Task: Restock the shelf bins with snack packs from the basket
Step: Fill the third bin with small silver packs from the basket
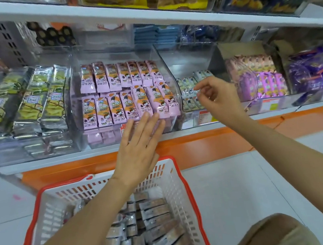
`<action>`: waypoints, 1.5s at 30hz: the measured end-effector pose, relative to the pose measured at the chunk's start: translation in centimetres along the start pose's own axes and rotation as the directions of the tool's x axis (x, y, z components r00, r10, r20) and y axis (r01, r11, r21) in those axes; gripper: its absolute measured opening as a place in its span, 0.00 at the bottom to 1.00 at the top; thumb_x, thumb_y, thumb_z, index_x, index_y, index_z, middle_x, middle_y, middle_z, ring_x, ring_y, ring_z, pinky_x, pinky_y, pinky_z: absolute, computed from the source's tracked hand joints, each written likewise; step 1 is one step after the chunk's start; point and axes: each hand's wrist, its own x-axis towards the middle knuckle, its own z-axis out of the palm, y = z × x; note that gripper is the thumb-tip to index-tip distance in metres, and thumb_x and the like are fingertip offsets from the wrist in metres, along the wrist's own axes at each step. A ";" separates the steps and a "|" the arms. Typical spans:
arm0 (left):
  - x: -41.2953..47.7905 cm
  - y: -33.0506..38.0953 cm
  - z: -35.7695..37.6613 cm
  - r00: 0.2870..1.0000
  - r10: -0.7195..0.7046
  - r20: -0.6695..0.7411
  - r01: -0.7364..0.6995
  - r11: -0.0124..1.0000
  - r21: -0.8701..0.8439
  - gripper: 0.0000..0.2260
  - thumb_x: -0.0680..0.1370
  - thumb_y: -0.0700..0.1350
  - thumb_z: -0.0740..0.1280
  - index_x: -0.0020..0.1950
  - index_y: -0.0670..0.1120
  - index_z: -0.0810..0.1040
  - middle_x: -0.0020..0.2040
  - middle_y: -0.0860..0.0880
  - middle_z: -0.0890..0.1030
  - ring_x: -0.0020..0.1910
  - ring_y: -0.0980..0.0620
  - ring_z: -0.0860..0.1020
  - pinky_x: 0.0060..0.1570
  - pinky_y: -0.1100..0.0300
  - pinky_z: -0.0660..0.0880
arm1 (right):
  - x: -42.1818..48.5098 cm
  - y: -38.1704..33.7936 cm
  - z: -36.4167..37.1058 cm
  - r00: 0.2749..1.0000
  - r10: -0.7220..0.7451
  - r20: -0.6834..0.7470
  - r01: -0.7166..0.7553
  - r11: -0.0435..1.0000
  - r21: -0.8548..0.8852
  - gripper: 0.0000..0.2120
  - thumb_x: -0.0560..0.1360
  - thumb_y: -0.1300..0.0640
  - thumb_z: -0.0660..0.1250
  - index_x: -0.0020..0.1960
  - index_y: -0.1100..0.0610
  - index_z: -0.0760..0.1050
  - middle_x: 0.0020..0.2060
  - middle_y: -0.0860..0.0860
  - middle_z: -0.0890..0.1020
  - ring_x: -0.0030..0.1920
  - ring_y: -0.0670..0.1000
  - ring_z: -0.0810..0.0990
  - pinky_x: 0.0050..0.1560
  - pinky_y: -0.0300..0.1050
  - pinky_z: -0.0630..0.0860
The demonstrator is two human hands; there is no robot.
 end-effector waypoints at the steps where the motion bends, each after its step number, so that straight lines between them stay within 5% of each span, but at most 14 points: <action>1: -0.7 0.0 0.1 1.000 0.000 -0.017 -0.001 1.000 -0.022 0.29 0.75 0.44 0.57 0.77 0.42 0.63 0.77 0.42 0.61 0.76 0.41 0.59 0.75 0.41 0.52 | -1.3 -1.4 0.0 1.000 0.013 0.006 -0.014 0.997 0.070 0.08 0.73 0.65 0.68 0.48 0.53 0.78 0.35 0.49 0.78 0.32 0.44 0.73 0.36 0.36 0.72; 6: -5.6 -0.9 0.4 0.996 0.025 0.081 -0.018 0.996 -0.086 0.23 0.74 0.46 0.58 0.67 0.42 0.74 0.62 0.42 0.75 0.63 0.42 0.70 0.64 0.45 0.63 | -7.7 -5.1 3.0 0.989 -0.024 0.146 -0.011 0.972 0.236 0.06 0.73 0.62 0.67 0.46 0.52 0.77 0.33 0.43 0.77 0.32 0.43 0.74 0.34 0.32 0.70; 11: -10.4 -2.8 1.8 0.925 -0.009 0.380 0.048 0.994 -0.093 0.23 0.73 0.46 0.62 0.68 0.42 0.74 0.64 0.42 0.76 0.64 0.40 0.72 0.64 0.44 0.66 | -13.8 -4.2 9.7 0.908 -0.021 0.418 -0.031 0.992 0.118 0.05 0.72 0.61 0.68 0.47 0.56 0.79 0.34 0.42 0.76 0.32 0.43 0.75 0.35 0.37 0.73; 14: -12.4 -3.6 3.1 0.828 -0.114 0.549 0.157 0.987 -0.033 0.33 0.71 0.49 0.72 0.74 0.41 0.69 0.71 0.41 0.72 0.71 0.40 0.69 0.70 0.41 0.63 | -16.6 -2.8 13.7 0.788 0.062 0.613 -0.066 0.998 -0.015 0.06 0.75 0.60 0.67 0.52 0.55 0.79 0.42 0.47 0.79 0.37 0.47 0.78 0.42 0.46 0.77; 19: -15.2 -4.2 5.6 0.738 -0.146 0.659 0.173 0.985 0.024 0.35 0.82 0.55 0.57 0.78 0.43 0.39 0.80 0.44 0.46 0.80 0.44 0.47 0.77 0.44 0.37 | -19.6 -0.5 19.4 0.539 0.238 0.808 -0.078 0.969 -0.233 0.15 0.78 0.57 0.65 0.64 0.57 0.74 0.60 0.54 0.76 0.56 0.54 0.77 0.52 0.43 0.71; 21: -15.9 -4.3 6.4 0.727 -0.154 0.669 0.199 0.980 0.009 0.38 0.80 0.55 0.60 0.76 0.43 0.36 0.79 0.45 0.41 0.80 0.44 0.46 0.73 0.45 0.31 | -20.6 0.5 21.4 0.435 0.309 0.846 -0.064 0.948 -0.313 0.20 0.79 0.56 0.65 0.69 0.56 0.69 0.65 0.55 0.73 0.64 0.56 0.73 0.61 0.47 0.71; 25: -16.6 -4.1 7.6 0.726 -0.163 0.668 0.210 0.978 0.009 0.43 0.76 0.51 0.66 0.77 0.42 0.38 0.80 0.43 0.49 0.80 0.43 0.50 0.76 0.42 0.40 | -22.4 1.8 24.4 0.321 0.418 0.850 -0.031 0.901 -0.432 0.26 0.79 0.58 0.64 0.75 0.55 0.63 0.70 0.57 0.70 0.68 0.58 0.69 0.65 0.50 0.69; 31: -17.6 -4.4 8.8 0.741 -0.156 0.653 0.210 0.978 -0.005 0.43 0.69 0.50 0.73 0.78 0.39 0.56 0.77 0.40 0.64 0.76 0.41 0.63 0.73 0.41 0.53 | -24.0 3.1 27.5 0.309 0.390 0.867 0.207 0.862 -0.462 0.27 0.76 0.50 0.67 0.73 0.52 0.65 0.68 0.55 0.70 0.67 0.58 0.68 0.65 0.50 0.68; 34: -17.9 -4.4 9.1 0.779 -0.147 0.610 0.176 0.984 0.012 0.38 0.71 0.46 0.67 0.79 0.39 0.58 0.77 0.40 0.64 0.76 0.41 0.63 0.73 0.41 0.54 | -24.2 3.3 27.9 0.331 0.348 0.877 0.260 0.860 -0.439 0.26 0.75 0.48 0.69 0.70 0.52 0.69 0.66 0.55 0.70 0.66 0.57 0.68 0.65 0.51 0.67; 40: -17.6 -4.4 8.6 0.750 -0.153 0.644 0.179 0.984 0.026 0.37 0.76 0.47 0.60 0.80 0.42 0.45 0.80 0.41 0.52 0.79 0.42 0.53 0.75 0.42 0.46 | -23.2 3.1 27.4 0.329 0.302 0.895 0.356 0.838 -0.414 0.24 0.75 0.50 0.69 0.67 0.57 0.68 0.62 0.57 0.72 0.60 0.58 0.73 0.54 0.51 0.73; 45: -16.6 -4.4 7.6 0.696 -0.146 0.703 0.158 0.986 0.049 0.37 0.83 0.51 0.54 0.73 0.43 0.26 0.78 0.44 0.34 0.79 0.44 0.38 0.71 0.44 0.29 | -21.3 2.6 24.4 0.493 0.237 0.837 0.170 0.918 -0.360 0.19 0.73 0.54 0.69 0.61 0.57 0.69 0.55 0.56 0.74 0.54 0.58 0.76 0.45 0.46 0.69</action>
